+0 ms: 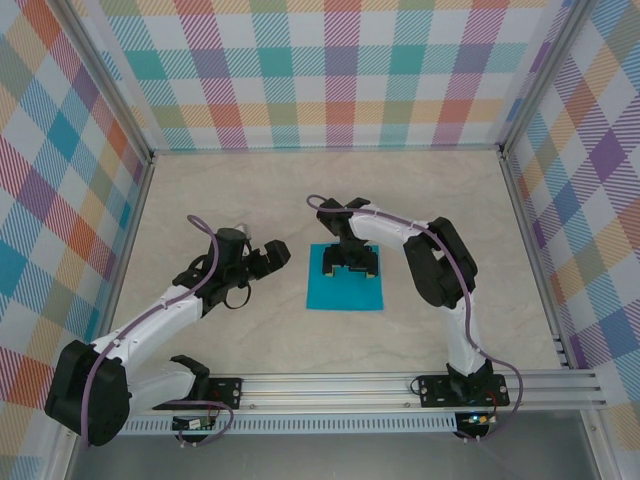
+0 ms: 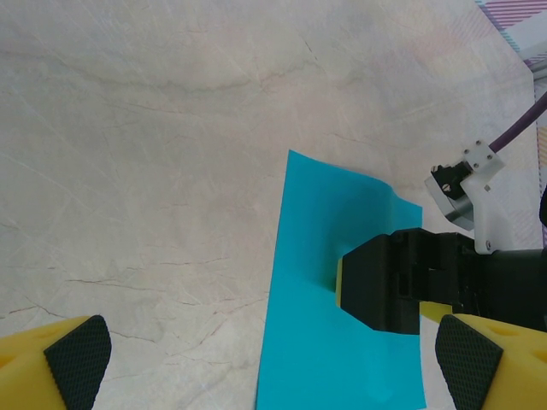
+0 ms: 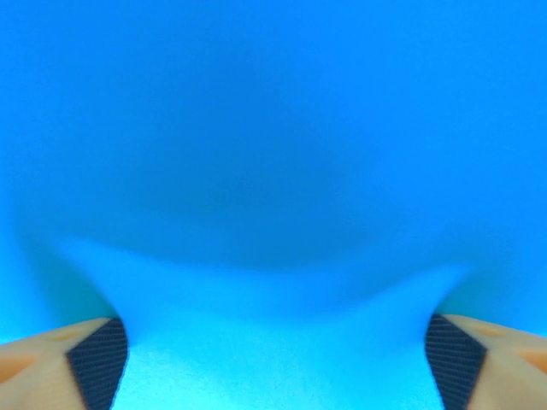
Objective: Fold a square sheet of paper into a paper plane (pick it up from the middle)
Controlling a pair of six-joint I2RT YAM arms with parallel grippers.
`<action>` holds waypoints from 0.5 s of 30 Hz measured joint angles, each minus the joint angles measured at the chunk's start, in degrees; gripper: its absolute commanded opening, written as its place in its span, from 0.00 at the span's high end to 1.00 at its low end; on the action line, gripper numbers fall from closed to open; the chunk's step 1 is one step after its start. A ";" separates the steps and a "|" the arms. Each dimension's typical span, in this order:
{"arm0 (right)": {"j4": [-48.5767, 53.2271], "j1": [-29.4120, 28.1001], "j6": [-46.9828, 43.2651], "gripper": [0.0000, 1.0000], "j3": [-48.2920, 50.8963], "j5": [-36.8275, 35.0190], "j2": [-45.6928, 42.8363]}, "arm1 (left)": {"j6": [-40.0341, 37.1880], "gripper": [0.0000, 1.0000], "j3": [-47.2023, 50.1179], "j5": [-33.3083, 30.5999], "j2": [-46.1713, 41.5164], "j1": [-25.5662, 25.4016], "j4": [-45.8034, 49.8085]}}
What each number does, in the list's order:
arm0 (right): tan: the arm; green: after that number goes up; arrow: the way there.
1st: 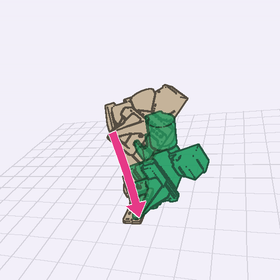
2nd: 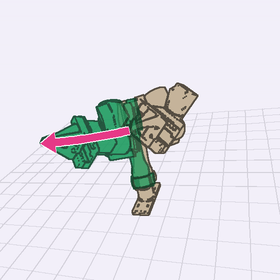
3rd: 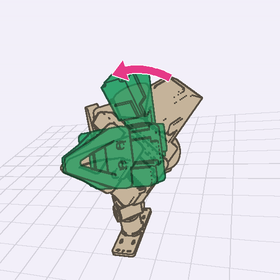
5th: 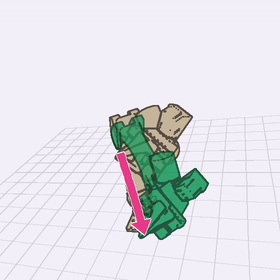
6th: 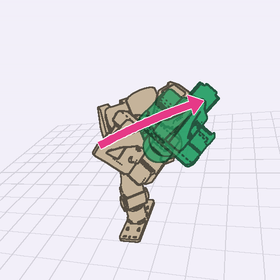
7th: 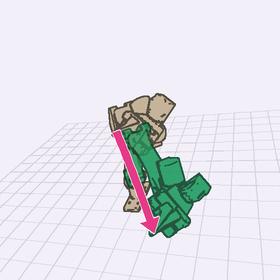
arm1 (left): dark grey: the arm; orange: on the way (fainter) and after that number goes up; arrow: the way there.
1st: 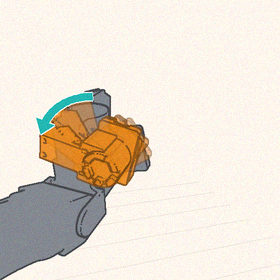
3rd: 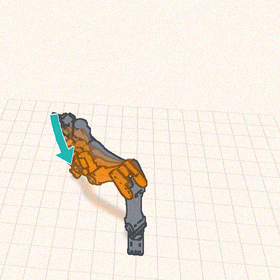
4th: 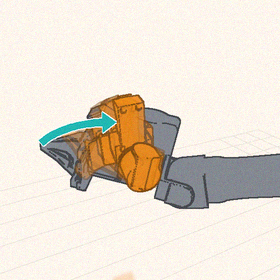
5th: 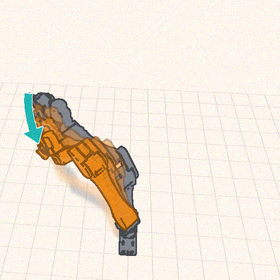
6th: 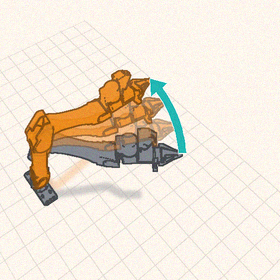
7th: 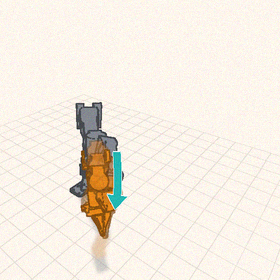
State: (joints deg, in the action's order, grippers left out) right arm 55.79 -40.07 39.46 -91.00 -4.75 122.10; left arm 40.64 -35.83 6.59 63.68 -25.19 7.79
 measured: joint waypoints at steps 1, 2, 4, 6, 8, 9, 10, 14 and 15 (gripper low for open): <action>0.20 0.00 -0.07 0.01 -0.15 -0.13 0.00 | 0.00 0.00 0.00 0.00 0.00 0.00 0.00; 0.35 -0.02 -0.04 0.00 -0.26 -0.17 0.00 | 0.00 0.00 0.00 0.00 0.00 0.00 0.02; 0.37 -0.09 -0.07 0.00 -0.39 -0.09 0.00 | 0.00 0.00 0.00 0.02 0.00 0.00 0.02; 0.35 -0.17 -0.02 0.00 -0.46 0.26 0.00 | 0.00 0.00 0.00 0.02 0.02 0.00 0.04; 0.26 -0.24 0.02 0.00 -0.52 0.68 0.00 | 0.00 0.00 0.00 0.02 0.02 0.00 0.07; 0.20 -0.31 0.13 0.00 -0.52 0.74 0.00 | 0.00 0.00 0.00 0.02 0.02 0.00 0.07; 0.15 -0.42 0.17 0.00 -0.52 0.74 0.00 | 0.00 0.00 0.00 0.02 0.02 0.00 0.13; -0.24 -1.31 0.37 0.00 -0.52 0.83 0.00 | 0.00 0.00 0.00 0.02 0.02 0.00 0.68; -0.26 -1.60 0.42 0.00 -0.52 0.76 0.00 | 0.00 0.00 0.00 0.02 0.07 0.00 0.87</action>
State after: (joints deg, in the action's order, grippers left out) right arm 55.53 -41.67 39.88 -91.53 -3.99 122.10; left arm 40.64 -35.83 6.61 63.75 -25.19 8.67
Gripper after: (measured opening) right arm 0.998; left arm 0.999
